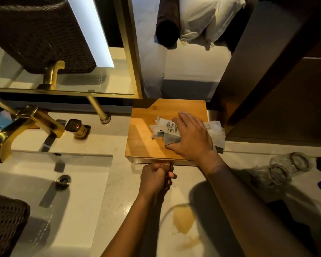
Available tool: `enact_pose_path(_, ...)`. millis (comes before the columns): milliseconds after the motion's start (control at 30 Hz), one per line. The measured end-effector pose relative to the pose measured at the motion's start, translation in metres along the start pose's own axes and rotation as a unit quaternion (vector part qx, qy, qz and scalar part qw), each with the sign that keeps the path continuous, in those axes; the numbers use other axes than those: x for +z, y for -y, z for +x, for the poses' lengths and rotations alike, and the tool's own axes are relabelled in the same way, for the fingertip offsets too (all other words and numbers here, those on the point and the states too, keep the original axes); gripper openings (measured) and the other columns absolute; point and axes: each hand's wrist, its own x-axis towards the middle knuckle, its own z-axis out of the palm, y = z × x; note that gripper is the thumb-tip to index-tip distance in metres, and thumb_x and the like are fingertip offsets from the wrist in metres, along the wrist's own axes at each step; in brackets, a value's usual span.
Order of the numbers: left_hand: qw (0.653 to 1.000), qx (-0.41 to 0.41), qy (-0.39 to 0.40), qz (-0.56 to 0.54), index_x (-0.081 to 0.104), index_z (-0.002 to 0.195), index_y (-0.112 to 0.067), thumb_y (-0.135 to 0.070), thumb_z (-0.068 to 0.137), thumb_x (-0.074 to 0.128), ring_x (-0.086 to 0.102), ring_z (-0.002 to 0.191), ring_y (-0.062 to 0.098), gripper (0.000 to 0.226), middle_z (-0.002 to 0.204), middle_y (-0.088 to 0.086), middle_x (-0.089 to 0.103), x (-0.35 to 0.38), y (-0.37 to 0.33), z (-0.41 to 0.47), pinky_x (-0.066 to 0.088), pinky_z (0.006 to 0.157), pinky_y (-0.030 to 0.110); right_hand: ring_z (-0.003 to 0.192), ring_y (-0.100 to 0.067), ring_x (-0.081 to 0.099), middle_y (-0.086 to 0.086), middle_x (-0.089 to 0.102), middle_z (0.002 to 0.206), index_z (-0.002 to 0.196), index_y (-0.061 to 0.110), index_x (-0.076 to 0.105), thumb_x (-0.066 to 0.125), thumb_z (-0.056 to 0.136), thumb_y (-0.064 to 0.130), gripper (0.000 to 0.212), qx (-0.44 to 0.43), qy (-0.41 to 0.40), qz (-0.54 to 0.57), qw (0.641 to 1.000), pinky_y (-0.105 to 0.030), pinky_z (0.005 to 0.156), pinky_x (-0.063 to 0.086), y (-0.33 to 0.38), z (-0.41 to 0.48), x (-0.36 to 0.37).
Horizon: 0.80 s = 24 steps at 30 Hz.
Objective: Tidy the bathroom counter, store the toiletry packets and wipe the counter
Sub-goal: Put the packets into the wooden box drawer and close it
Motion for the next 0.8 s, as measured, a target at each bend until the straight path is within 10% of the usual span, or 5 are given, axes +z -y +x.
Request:
enact_pose_path(633, 0.995, 0.034, -0.033, 0.089, 0.069, 0.052, -0.009, -0.003, 0.092, 0.056, 0.066, 0.064, 0.028, 0.043, 0.06, 0.014, 0.068, -0.011, 0.03, -0.048, 0.049, 0.057, 0.029, 0.136, -0.025, 0.043, -0.007, 0.05, 0.146, 0.135, 0.019, 0.053, 0.065, 0.071, 0.069, 0.083, -0.021, -0.045, 0.006, 0.999, -0.045, 0.113, 0.037, -0.002, -0.001, 0.001)
enact_pose_path(800, 0.985, 0.06, -0.021, 0.159, 0.068, 0.051, -0.015, -0.016, 0.092, 0.055, 0.072, 0.07, 0.026, 0.043, 0.062, 0.008, 0.072, -0.018, 0.041, -0.054, 0.057, 0.079, 0.042, 0.129, -0.023, 0.047, -0.005, 0.053, 0.137, 0.133, 0.018, 0.055, 0.058, 0.072, 0.07, 0.081, -0.035, -0.055, 0.006, 0.998, -0.04, 0.109, 0.04, -0.003, -0.001, -0.001)
